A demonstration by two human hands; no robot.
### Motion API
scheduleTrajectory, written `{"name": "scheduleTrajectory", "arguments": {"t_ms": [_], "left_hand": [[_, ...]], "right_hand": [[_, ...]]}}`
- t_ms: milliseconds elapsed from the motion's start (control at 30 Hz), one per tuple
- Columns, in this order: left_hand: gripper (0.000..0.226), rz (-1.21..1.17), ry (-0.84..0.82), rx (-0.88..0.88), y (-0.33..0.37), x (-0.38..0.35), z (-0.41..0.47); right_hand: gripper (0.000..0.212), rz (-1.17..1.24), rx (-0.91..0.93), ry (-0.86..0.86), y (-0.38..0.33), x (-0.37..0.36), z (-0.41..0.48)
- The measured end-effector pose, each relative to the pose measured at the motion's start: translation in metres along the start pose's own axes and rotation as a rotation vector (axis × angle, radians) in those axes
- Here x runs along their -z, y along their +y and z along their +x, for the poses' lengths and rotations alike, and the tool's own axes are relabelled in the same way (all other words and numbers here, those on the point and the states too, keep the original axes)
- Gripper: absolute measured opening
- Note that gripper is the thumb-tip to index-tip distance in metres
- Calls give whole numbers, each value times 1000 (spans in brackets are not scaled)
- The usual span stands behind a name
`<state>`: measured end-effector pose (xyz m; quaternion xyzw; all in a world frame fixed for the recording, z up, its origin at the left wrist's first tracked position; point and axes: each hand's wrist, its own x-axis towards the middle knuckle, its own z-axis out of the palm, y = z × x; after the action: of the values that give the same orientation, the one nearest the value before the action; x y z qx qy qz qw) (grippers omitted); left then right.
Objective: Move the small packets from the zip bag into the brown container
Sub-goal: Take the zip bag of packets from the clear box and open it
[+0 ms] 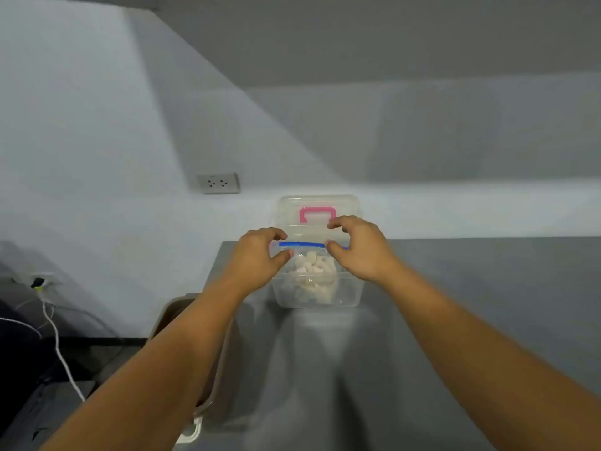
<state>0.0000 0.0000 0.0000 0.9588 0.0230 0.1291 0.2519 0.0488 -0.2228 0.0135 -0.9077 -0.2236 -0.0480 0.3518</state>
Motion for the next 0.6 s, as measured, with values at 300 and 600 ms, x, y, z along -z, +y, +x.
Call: {"name": "scheduleTrajectory", "arguments": {"t_ms": [300,600], "left_hand": [[47,22,-289,6,-26,-76,86],[67,292,-535,-44,-57,-130,140]], "right_hand": [[56,-74,-284,-200,51,-69,76],[87,-186,-433,-418,101,-120,113]]}}
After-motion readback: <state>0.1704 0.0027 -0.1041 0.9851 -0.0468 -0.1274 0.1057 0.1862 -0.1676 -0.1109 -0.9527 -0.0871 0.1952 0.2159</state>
